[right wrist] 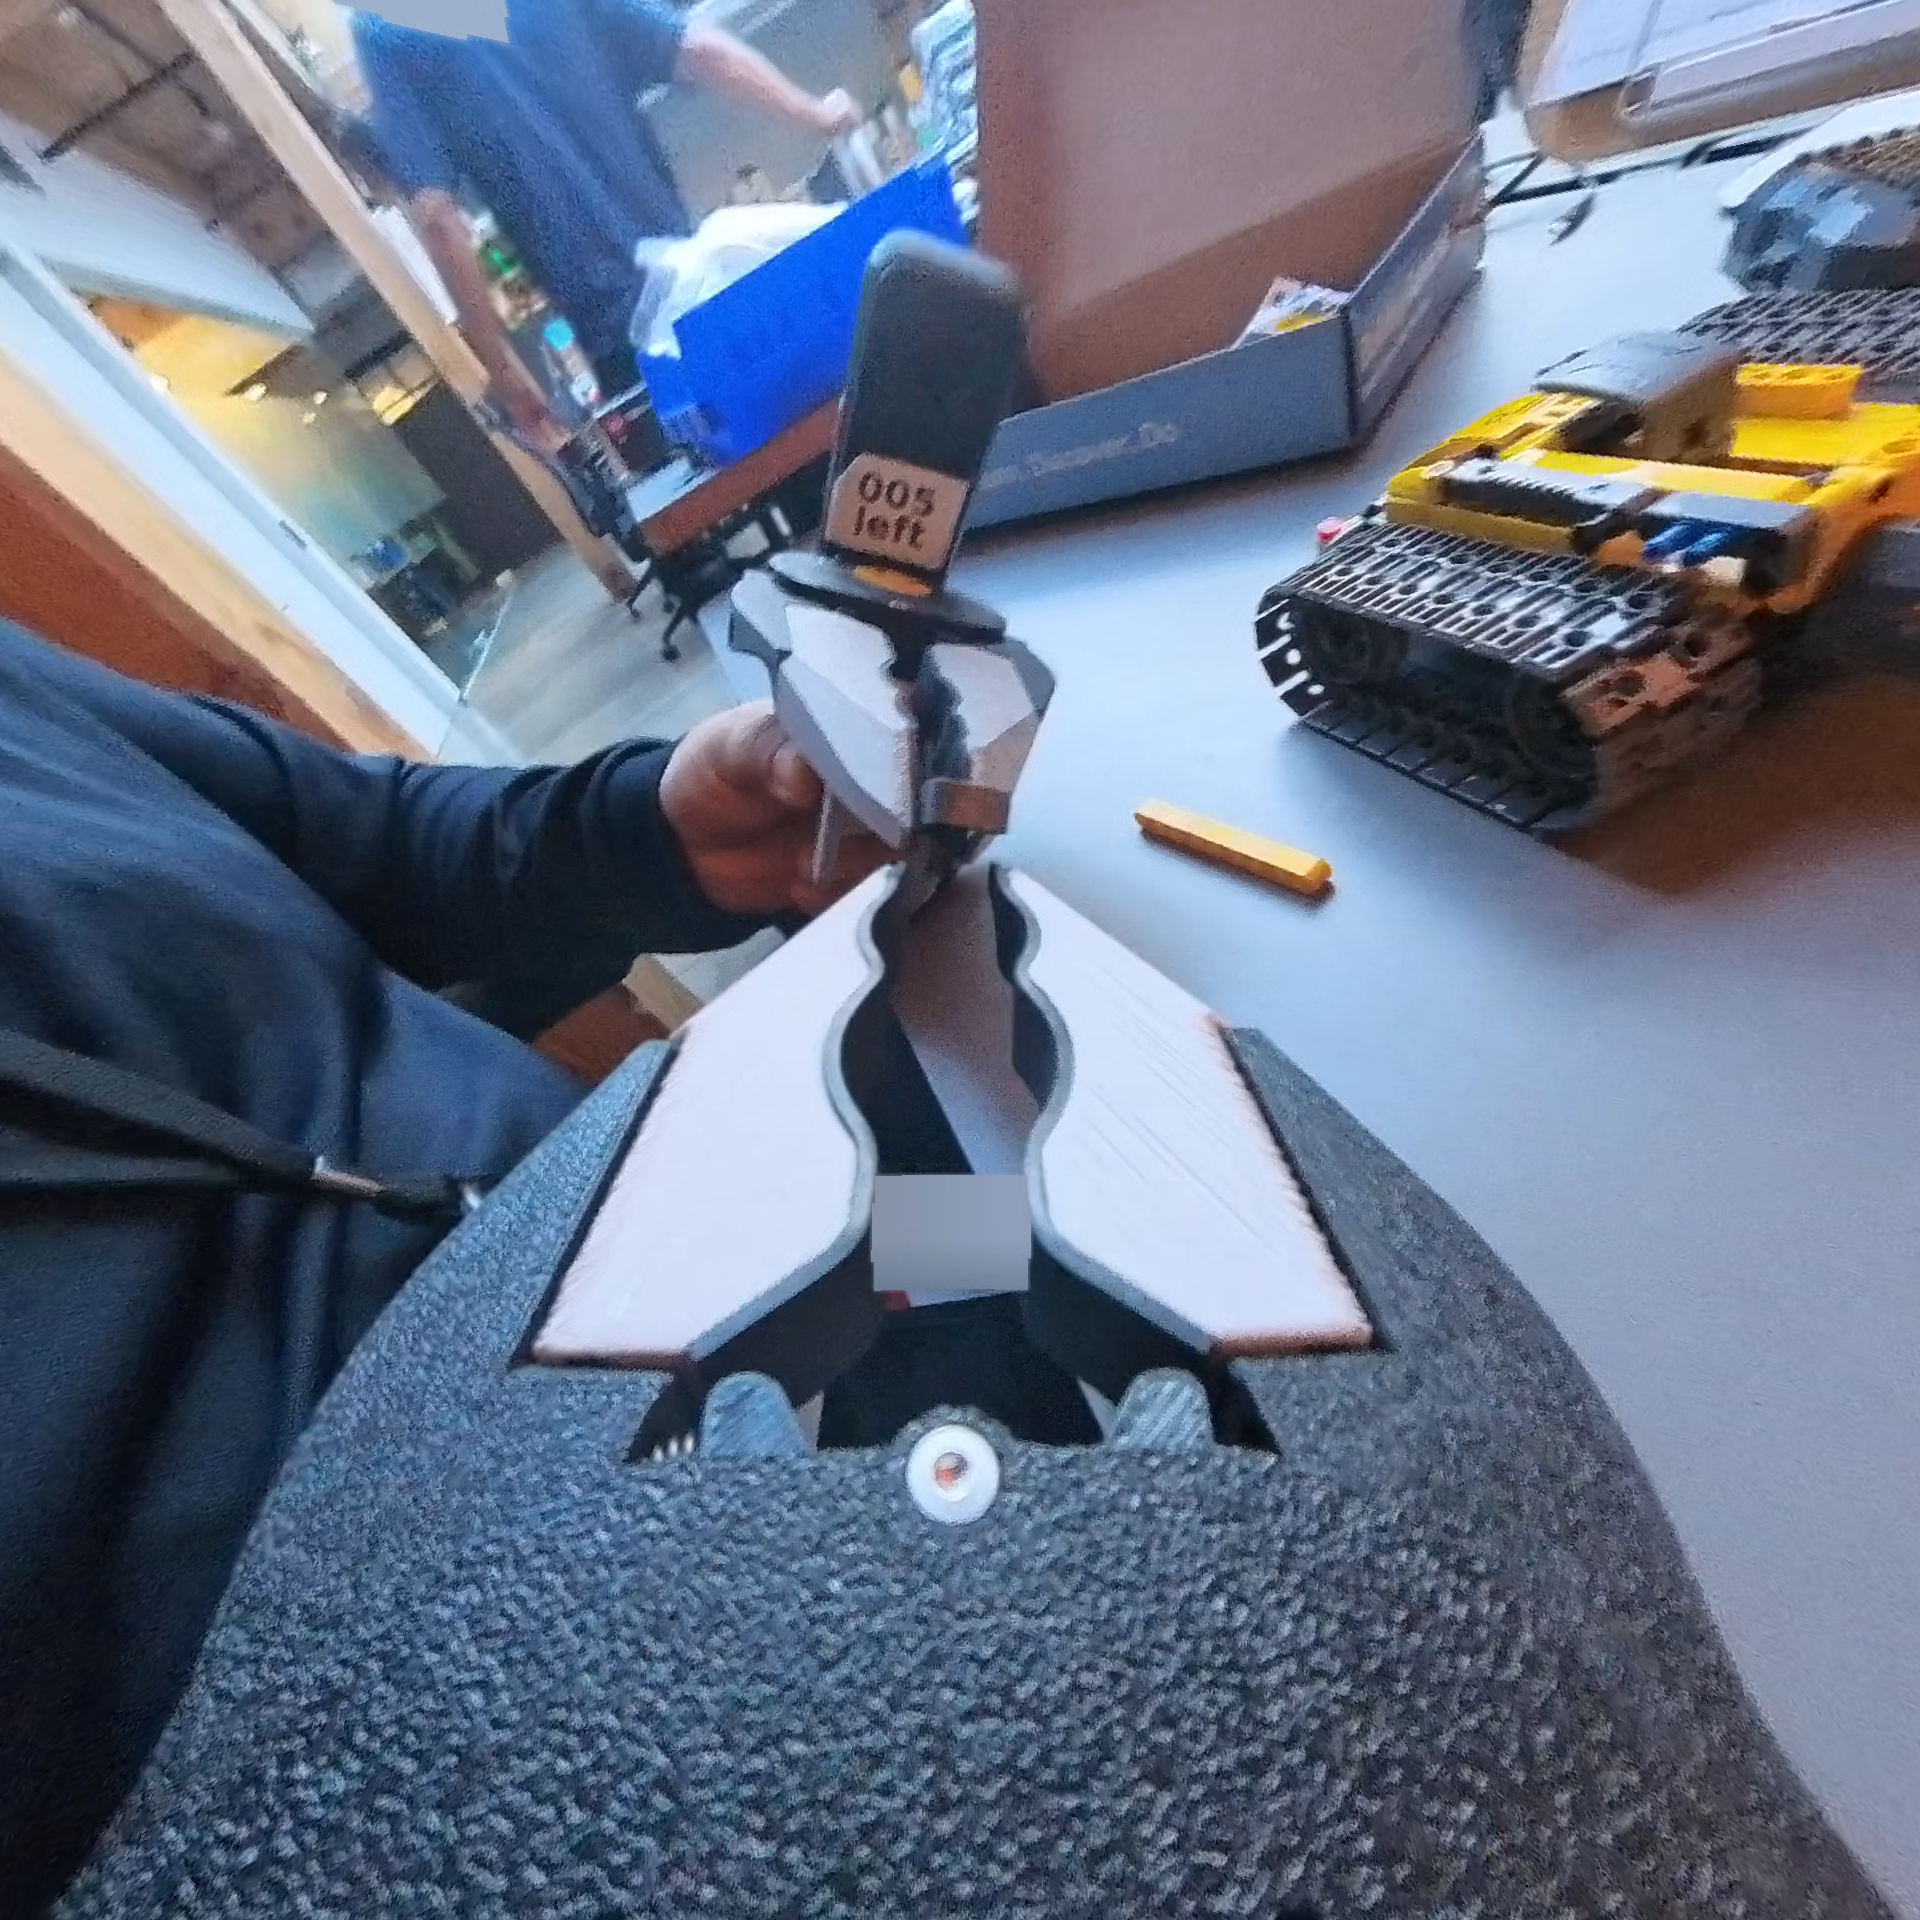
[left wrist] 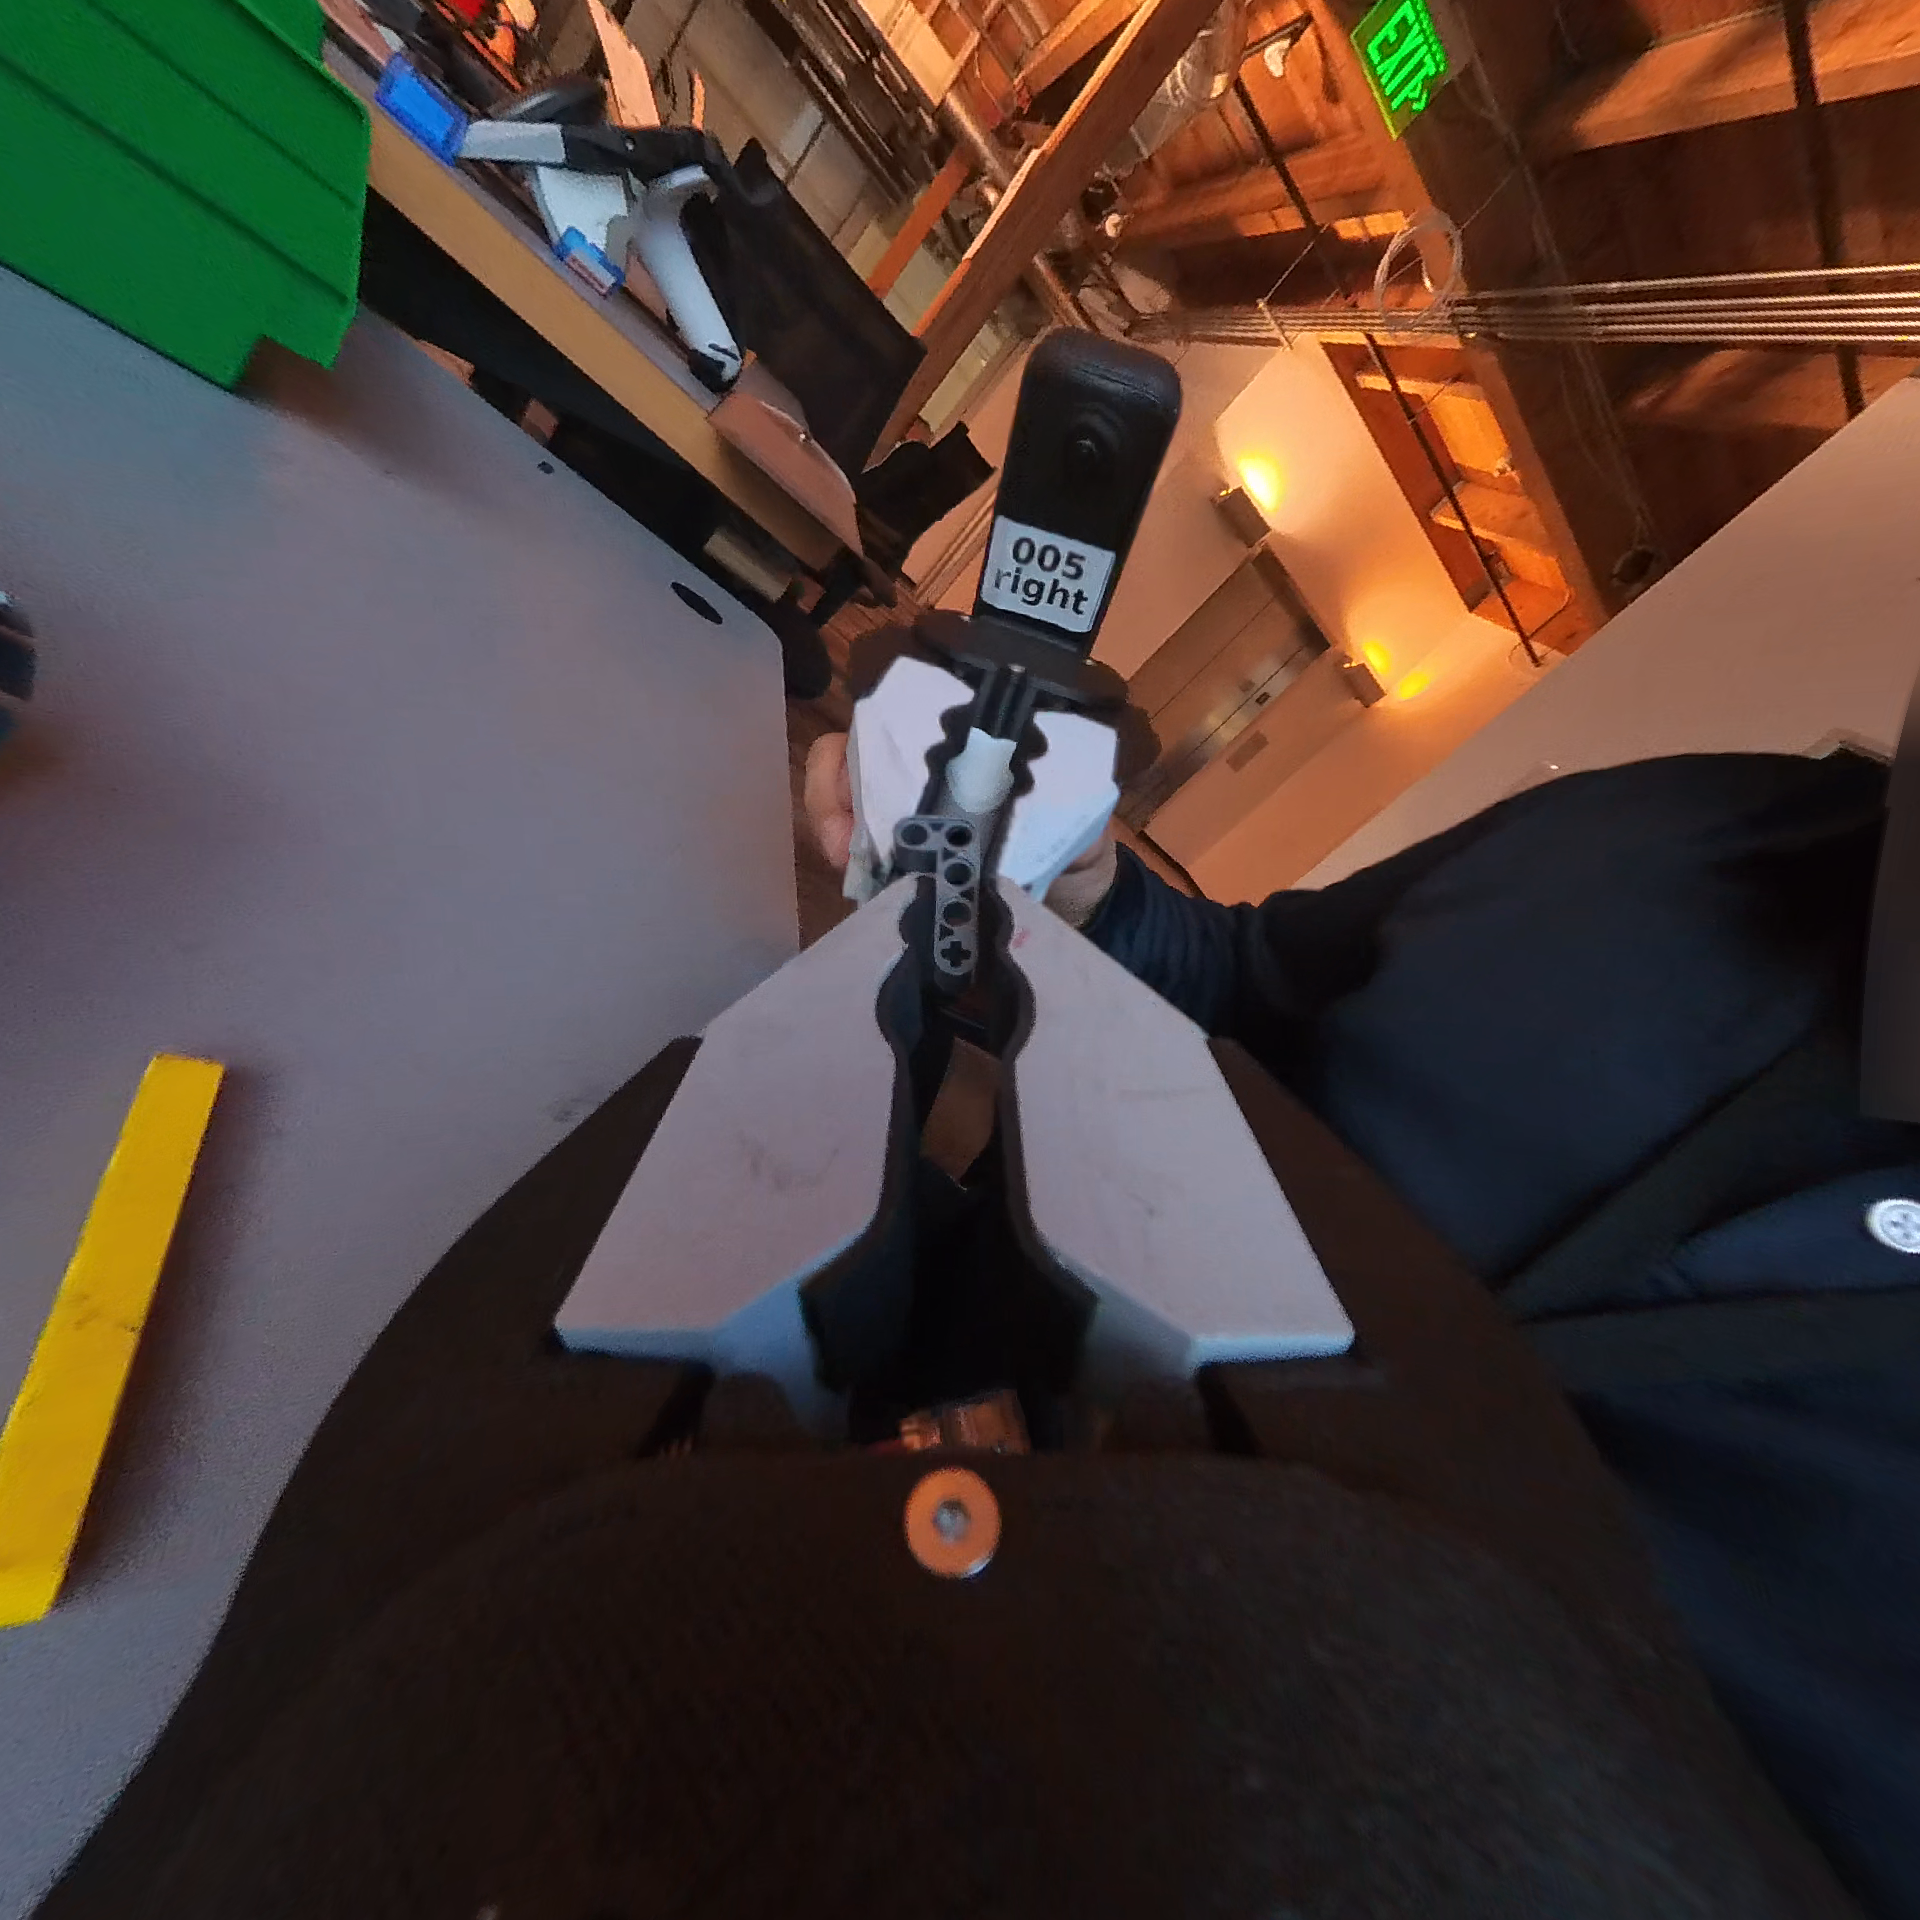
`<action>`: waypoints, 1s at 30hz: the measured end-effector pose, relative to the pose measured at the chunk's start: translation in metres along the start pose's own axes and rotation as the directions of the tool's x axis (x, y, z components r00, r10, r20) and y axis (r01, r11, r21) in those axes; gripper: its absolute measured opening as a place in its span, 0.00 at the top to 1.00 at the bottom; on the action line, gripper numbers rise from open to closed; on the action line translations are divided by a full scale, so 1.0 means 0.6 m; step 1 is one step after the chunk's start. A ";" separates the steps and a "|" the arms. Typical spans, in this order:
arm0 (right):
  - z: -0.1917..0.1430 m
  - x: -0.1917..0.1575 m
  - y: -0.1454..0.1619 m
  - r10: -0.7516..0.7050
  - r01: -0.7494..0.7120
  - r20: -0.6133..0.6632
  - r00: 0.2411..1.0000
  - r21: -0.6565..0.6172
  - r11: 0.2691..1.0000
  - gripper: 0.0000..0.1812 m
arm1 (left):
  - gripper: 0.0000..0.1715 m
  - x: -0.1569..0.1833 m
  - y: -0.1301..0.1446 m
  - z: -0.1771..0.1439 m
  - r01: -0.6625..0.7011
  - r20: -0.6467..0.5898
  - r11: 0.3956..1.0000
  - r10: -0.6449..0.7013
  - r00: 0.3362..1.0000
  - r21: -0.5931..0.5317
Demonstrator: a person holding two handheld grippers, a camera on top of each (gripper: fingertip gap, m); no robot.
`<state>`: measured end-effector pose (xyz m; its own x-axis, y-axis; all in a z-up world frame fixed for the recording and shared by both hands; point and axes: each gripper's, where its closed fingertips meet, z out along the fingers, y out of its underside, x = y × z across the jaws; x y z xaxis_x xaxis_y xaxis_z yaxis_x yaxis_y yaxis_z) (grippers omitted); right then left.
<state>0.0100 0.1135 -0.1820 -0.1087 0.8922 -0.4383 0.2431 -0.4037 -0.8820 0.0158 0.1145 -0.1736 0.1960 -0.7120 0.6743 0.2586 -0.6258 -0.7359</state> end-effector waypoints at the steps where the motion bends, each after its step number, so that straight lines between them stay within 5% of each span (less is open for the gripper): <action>1: -0.002 -0.001 -0.003 0.002 -0.002 0.000 1.000 0.007 1.000 0.93 | 0.97 0.003 0.001 0.000 -0.008 0.000 1.000 0.008 1.000 0.002; 16: 0.011 -0.012 -0.004 0.090 -0.091 0.151 0.984 -0.001 0.996 0.99 | 0.97 0.004 0.001 -0.009 -0.087 0.042 0.996 0.088 0.995 -0.016; 21: 0.024 0.018 0.026 -0.248 0.232 -0.060 0.967 -0.206 0.951 1.00 | 0.98 -0.023 0.012 -0.018 -0.301 0.259 0.940 0.333 0.906 -0.158; 24: 0.025 0.071 0.103 -0.527 0.386 -0.113 0.842 -0.555 0.736 1.00 | 0.97 0.004 -0.040 -0.029 -0.489 0.334 0.868 0.487 0.807 -0.085; 26: 0.028 0.061 0.084 -0.512 0.406 -0.112 0.851 -0.478 0.779 1.00 | 0.97 -0.015 -0.039 -0.040 -0.471 0.355 0.862 0.507 0.785 -0.189; 28: 0.012 0.064 0.027 -0.475 0.392 -0.180 0.861 -0.358 0.847 1.00 | 0.97 -0.042 -0.005 -0.048 -0.333 0.320 0.900 0.415 0.852 -0.281; 30: -0.011 0.081 -0.010 -0.451 0.374 -0.252 0.856 -0.302 0.877 0.99 | 0.98 -0.048 0.009 -0.050 -0.280 0.280 0.930 0.342 0.897 -0.240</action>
<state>0.0094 0.1605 -0.1972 0.0397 0.9970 0.0664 0.4633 0.0405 -0.8853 -0.0168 0.1220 -0.1991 0.5288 -0.7637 0.3703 -0.0411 -0.4588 -0.8876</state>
